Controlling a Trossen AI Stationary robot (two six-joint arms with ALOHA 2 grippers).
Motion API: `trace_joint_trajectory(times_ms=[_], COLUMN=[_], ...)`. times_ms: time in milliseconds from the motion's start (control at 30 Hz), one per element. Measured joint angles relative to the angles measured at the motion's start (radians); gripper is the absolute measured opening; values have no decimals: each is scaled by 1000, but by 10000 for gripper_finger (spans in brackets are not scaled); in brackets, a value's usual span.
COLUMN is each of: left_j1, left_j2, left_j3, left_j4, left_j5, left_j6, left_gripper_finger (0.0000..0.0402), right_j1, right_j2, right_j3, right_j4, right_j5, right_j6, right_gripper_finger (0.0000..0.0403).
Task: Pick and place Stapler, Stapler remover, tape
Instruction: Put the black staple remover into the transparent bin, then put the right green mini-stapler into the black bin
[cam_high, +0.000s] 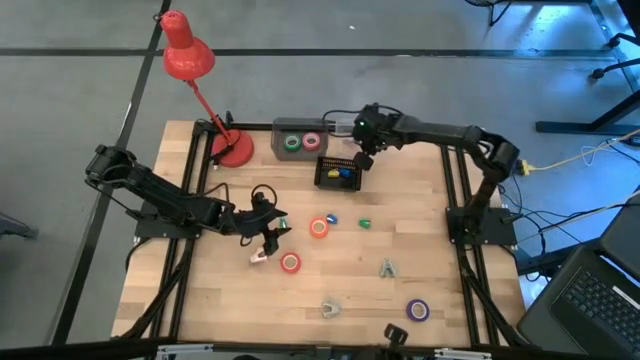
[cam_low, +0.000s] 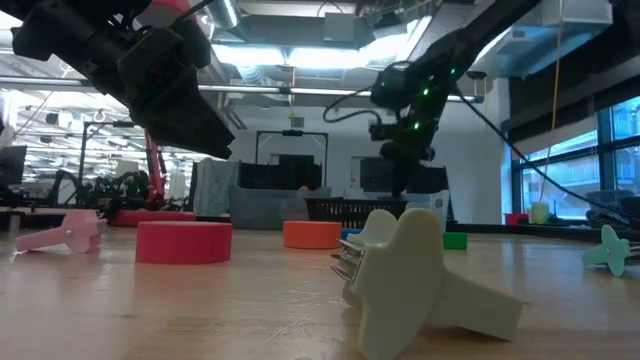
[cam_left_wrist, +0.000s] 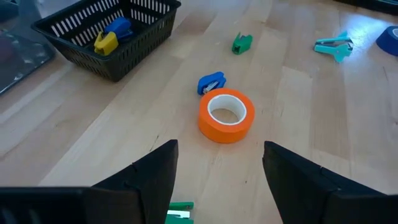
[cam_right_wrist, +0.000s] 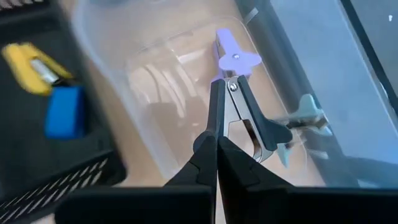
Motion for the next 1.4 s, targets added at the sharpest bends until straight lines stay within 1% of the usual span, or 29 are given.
trace_joint_trajectory(times_ms=[133,267,433,667,767,833,967,1033,1067,1133,1300,1400], left_j1=[0,0,0,0,0,0,0,0,0,0,0,0], left_j2=[0,0,0,0,0,0,0,0,0,0,0,0], left_j3=[0,0,0,0,0,0,0,0,0,0,0,0], left_j4=[0,0,-1,-1,-1,-1,1,5,6,5,6,6], left_j5=[0,0,0,0,0,1,0,-2,-5,-5,-6,-8], left_j6=[0,3,3,3,1,0,1,2,1,2,2,2], left_gripper_finger=[224,224,224,227,227,228,226,224,224,224,224,224], right_j1=[-16,-19,-7,14,33,59,121,165,192,250,382,440], right_j2=[41,62,53,-15,-69,-101,-133,-133,-133,-133,-133,-133], right_j3=[0,0,0,0,0,-2,-36,-73,-95,-143,-240,-278], right_j4=[46,45,51,45,-23,-81,-159,-178,-177,-178,-172,-128], right_j5=[0,0,0,-2,-76,-176,-421,-508,-536,-566,-568,-566], right_j6=[-7,-2,-1,-2,-4,-4,19,40,46,46,75,82], right_gripper_finger=[0,5,43,103,119,122,123,124,124,124,124,124])
